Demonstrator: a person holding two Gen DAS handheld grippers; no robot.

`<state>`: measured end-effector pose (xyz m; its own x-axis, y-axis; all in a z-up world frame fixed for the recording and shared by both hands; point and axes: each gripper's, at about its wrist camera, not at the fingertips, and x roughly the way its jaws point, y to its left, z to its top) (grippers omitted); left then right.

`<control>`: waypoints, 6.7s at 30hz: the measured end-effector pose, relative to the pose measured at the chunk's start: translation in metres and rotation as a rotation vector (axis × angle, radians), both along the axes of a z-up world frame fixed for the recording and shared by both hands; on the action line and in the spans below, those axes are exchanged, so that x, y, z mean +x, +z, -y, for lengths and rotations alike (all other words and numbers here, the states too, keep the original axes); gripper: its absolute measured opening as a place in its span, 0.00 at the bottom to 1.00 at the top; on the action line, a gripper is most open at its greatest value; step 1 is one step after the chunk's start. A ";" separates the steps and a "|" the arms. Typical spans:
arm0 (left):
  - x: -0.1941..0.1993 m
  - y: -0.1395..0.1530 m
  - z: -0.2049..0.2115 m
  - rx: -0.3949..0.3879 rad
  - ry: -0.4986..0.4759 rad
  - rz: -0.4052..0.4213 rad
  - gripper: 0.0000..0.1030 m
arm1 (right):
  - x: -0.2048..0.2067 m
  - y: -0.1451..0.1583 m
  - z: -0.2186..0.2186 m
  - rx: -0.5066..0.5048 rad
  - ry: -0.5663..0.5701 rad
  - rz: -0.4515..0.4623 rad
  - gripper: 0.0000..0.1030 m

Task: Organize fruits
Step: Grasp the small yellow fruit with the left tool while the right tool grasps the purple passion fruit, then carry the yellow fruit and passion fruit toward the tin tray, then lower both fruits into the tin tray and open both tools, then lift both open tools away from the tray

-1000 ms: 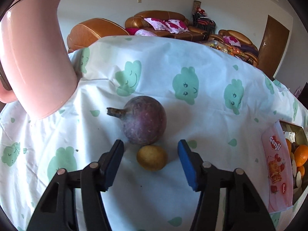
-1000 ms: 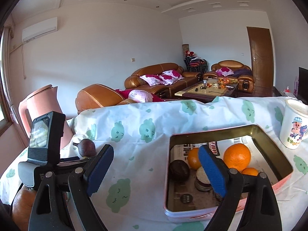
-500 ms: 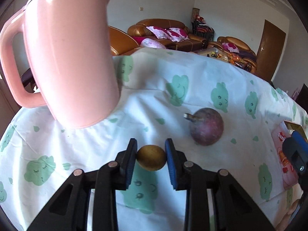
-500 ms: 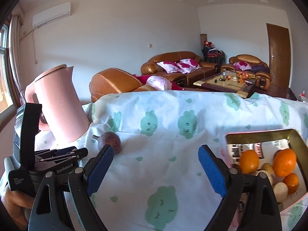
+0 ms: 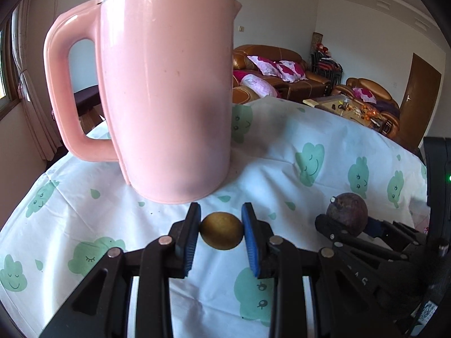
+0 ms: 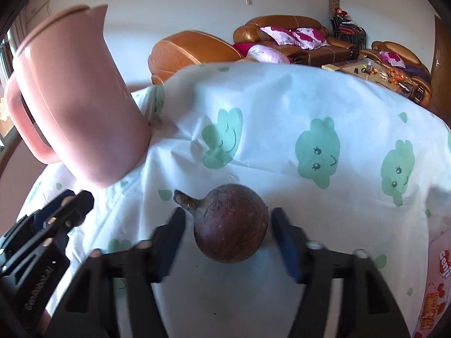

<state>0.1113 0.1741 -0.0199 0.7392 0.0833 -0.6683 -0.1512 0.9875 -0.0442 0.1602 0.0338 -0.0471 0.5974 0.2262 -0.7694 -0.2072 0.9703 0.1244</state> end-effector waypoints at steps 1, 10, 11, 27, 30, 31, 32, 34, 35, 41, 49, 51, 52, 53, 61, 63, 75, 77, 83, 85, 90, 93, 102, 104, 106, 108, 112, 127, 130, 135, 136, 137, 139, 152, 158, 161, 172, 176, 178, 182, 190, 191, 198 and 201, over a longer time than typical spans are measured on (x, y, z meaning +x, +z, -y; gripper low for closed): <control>0.000 0.000 0.001 0.005 -0.001 0.004 0.31 | -0.003 0.002 -0.003 -0.021 0.003 0.012 0.48; -0.015 0.010 0.017 0.074 -0.008 0.096 0.31 | -0.055 0.030 0.030 0.012 -0.121 0.197 0.48; -0.016 0.011 0.020 0.088 -0.009 0.106 0.31 | -0.064 0.033 0.035 0.015 -0.141 0.230 0.48; -0.042 0.014 0.061 0.170 -0.050 0.179 0.31 | -0.128 0.045 0.062 0.008 -0.198 0.349 0.48; -0.050 0.015 0.067 0.162 -0.050 0.184 0.31 | -0.136 0.044 0.067 0.013 -0.193 0.341 0.48; -0.052 0.015 0.069 0.157 -0.051 0.185 0.31 | -0.138 0.044 0.069 0.013 -0.193 0.339 0.48; -0.055 0.016 0.070 0.153 -0.051 0.185 0.31 | -0.141 0.044 0.071 0.013 -0.194 0.340 0.48; -0.059 0.016 0.075 0.147 -0.059 0.184 0.31 | -0.148 0.045 0.075 0.008 -0.194 0.343 0.48; -0.061 0.016 0.078 0.146 -0.063 0.185 0.31 | -0.152 0.044 0.077 0.006 -0.194 0.344 0.48; -0.074 0.018 0.098 0.127 -0.095 0.190 0.31 | -0.166 0.047 0.094 -0.014 -0.209 0.359 0.48; -0.087 0.021 0.138 0.110 -0.154 0.201 0.31 | -0.185 0.051 0.128 -0.034 -0.237 0.383 0.48; -0.090 0.022 0.149 0.109 -0.167 0.204 0.31 | -0.189 0.051 0.139 -0.038 -0.247 0.387 0.48; -0.091 0.023 0.154 0.106 -0.174 0.207 0.31 | -0.191 0.052 0.143 -0.041 -0.253 0.389 0.48; -0.093 0.024 0.159 0.104 -0.182 0.211 0.31 | -0.193 0.052 0.149 -0.043 -0.259 0.391 0.48; -0.099 0.028 0.198 0.098 -0.236 0.225 0.31 | -0.205 0.059 0.188 -0.068 -0.310 0.431 0.48; -0.101 0.029 0.206 0.093 -0.251 0.227 0.31 | -0.208 0.060 0.195 -0.076 -0.318 0.441 0.48; -0.107 0.033 0.250 0.096 -0.325 0.247 0.31 | -0.223 0.068 0.235 -0.106 -0.368 0.481 0.48; -0.109 0.032 0.255 0.097 -0.333 0.248 0.31 | -0.225 0.068 0.241 -0.106 -0.376 0.484 0.48; -0.112 0.032 0.275 0.096 -0.365 0.249 0.31 | -0.228 0.069 0.263 -0.110 -0.410 0.482 0.48; -0.112 0.033 0.283 0.097 -0.382 0.250 0.31 | -0.227 0.068 0.270 -0.120 -0.426 0.479 0.48; -0.114 0.035 0.304 0.092 -0.427 0.263 0.31 | -0.227 0.068 0.293 -0.097 -0.486 0.464 0.48; -0.113 0.034 0.316 0.086 -0.451 0.257 0.31 | -0.227 0.069 0.302 -0.099 -0.507 0.467 0.48; -0.095 0.034 0.347 0.042 -0.489 0.224 0.31 | -0.216 0.071 0.319 -0.139 -0.541 0.464 0.48; -0.087 0.034 0.350 0.032 -0.485 0.214 0.31 | -0.209 0.072 0.321 -0.155 -0.545 0.466 0.48; -0.078 0.034 0.352 0.024 -0.481 0.199 0.31 | -0.200 0.072 0.323 -0.162 -0.546 0.463 0.48; -0.072 0.034 0.352 0.018 -0.473 0.188 0.31 | -0.187 0.071 0.326 -0.163 -0.538 0.450 0.49; -0.060 0.029 0.352 0.002 -0.461 0.153 0.31 | -0.165 0.065 0.328 -0.158 -0.512 0.413 0.49; -0.034 0.010 0.349 0.001 -0.428 0.067 0.30 | -0.116 0.035 0.333 -0.056 -0.331 0.204 0.49; -0.035 0.009 0.350 0.014 -0.422 0.068 0.30 | -0.114 0.032 0.337 -0.013 -0.304 0.187 0.49; -0.033 0.008 0.346 0.018 -0.415 0.046 0.30 | -0.112 0.030 0.337 0.019 -0.266 0.170 0.49; -0.033 0.008 0.346 0.028 -0.410 0.045 0.30 | -0.111 0.030 0.335 0.013 -0.261 0.168 0.49; -0.033 0.008 0.345 0.037 -0.403 0.042 0.30 | -0.110 0.030 0.333 0.009 -0.252 0.165 0.49; -0.032 0.006 0.342 0.041 -0.393 0.031 0.30 | -0.108 0.029 0.329 -0.001 -0.231 0.161 0.49; -0.031 0.004 0.342 0.045 -0.404 0.023 0.30 | -0.125 0.038 0.353 0.218 -0.223 0.184 0.62; -0.037 0.004 0.351 0.109 -0.414 0.051 0.30 | -0.139 0.047 0.364 0.325 -0.276 0.254 0.62; -0.043 0.003 0.362 0.170 -0.442 0.060 0.34 | -0.147 0.052 0.363 0.278 -0.332 0.309 0.62; -0.042 0.001 0.360 0.172 -0.383 0.042 0.92 | -0.168 0.057 0.374 0.181 -0.537 0.423 0.69; -0.046 0.004 0.356 0.123 -0.410 0.058 1.00 | -0.170 0.053 0.372 0.150 -0.574 0.418 0.69; -0.048 0.004 0.356 0.127 -0.412 0.063 1.00 | -0.172 0.053 0.368 0.129 -0.570 0.436 0.69; -0.056 0.008 0.353 0.118 -0.409 0.095 1.00 | -0.181 0.057 0.360 0.077 -0.561 0.485 0.70; -0.085 0.022 0.337 0.108 -0.375 0.233 1.00 | -0.204 0.065 0.349 0.024 -0.575 0.583 0.74; -0.089 0.024 0.334 0.108 -0.371 0.254 1.00 | -0.207 0.066 0.346 0.013 -0.573 0.590 0.74; -0.120 0.032 0.318 0.110 -0.368 0.353 1.00 | -0.233 0.071 0.323 -0.053 -0.553 0.648 0.74; -0.129 0.034 0.312 0.099 -0.375 0.364 1.00 | -0.244 0.074 0.315 -0.070 -0.553 0.671 0.74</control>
<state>-0.0180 -0.1377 0.0136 0.9130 -0.1818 -0.3653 0.2209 0.9729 0.0680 -0.0841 -0.2814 0.0265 0.9396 -0.2651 -0.2167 0.2879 0.9542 0.0810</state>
